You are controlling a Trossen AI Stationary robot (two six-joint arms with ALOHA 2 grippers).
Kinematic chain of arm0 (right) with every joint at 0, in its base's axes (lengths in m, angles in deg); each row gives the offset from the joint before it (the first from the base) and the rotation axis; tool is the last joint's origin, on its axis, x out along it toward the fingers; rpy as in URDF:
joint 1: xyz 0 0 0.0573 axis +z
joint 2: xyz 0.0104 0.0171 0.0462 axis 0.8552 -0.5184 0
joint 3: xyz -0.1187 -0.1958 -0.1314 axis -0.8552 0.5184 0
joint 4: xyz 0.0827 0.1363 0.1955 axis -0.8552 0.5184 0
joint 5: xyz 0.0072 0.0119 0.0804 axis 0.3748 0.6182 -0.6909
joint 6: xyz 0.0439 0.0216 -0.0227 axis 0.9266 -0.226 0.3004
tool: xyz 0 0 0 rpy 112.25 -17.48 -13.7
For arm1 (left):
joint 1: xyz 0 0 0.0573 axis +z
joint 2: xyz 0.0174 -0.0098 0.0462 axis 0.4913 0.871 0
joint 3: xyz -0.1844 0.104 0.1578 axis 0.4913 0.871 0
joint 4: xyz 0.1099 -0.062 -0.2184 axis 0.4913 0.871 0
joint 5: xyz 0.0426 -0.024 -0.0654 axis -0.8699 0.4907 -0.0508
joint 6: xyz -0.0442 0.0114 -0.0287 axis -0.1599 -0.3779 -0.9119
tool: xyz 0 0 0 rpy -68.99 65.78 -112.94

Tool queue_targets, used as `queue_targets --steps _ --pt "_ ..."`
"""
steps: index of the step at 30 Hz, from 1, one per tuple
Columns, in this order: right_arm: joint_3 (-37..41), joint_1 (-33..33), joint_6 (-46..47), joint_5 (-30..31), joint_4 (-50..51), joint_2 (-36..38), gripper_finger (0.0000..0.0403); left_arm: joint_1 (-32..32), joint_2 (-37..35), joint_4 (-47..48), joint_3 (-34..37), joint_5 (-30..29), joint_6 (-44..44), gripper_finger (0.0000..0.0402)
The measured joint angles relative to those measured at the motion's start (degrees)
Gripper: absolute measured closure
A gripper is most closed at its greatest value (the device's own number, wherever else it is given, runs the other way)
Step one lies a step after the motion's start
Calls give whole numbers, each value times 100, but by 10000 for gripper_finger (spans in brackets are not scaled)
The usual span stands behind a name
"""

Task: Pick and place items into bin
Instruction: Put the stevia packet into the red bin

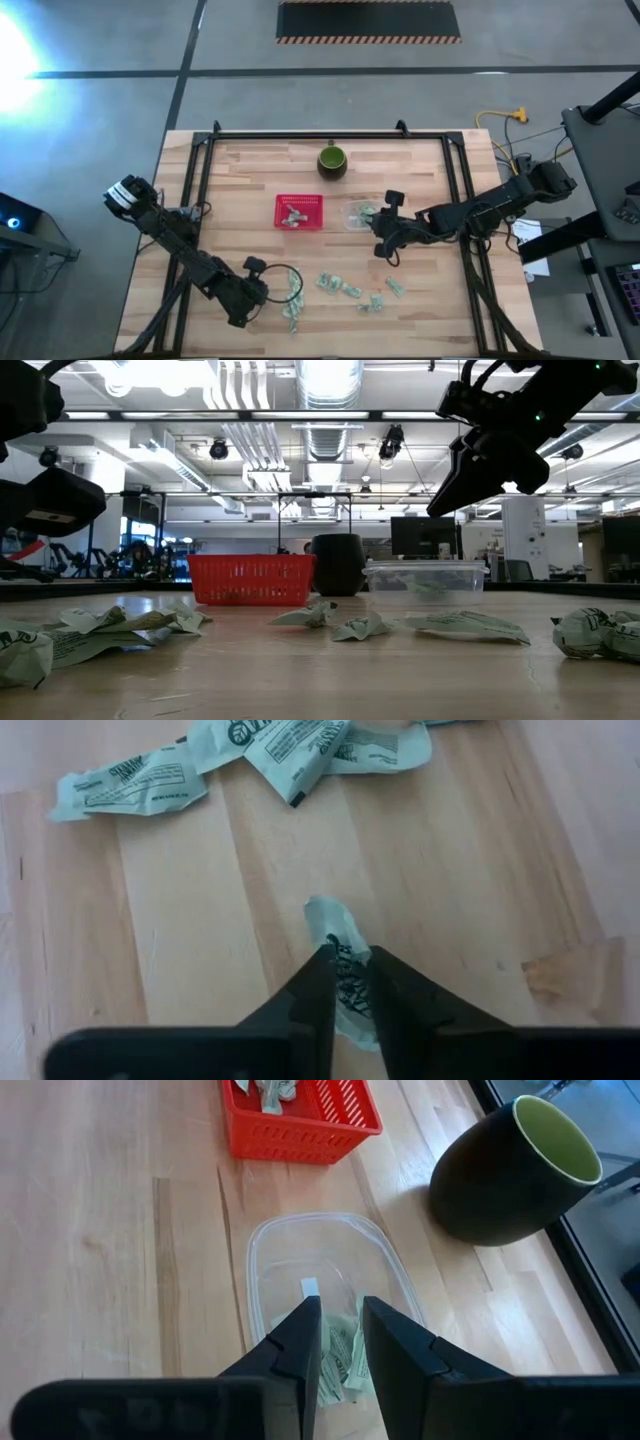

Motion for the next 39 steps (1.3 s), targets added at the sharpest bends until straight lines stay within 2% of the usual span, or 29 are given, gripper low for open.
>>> queue_targets --steps 4,14,24,30,39 --pt "0 0 0 1 1 0 335 0 0 -2 0 2 35 397" --pt "0 0 -2 1 2 0 335 42 -14 42 -59 -228 588 401" --pt "0 -1 -4 1 2 0 335 348 -411 63 -223 -1810 2348 401" --pt "0 0 -22 1 5 0 335 905 -798 67 -150 -2153 3276 401" --pt "0 -2 -20 1 6 0 335 2367 -1236 56 -105 -2192 4197 402"
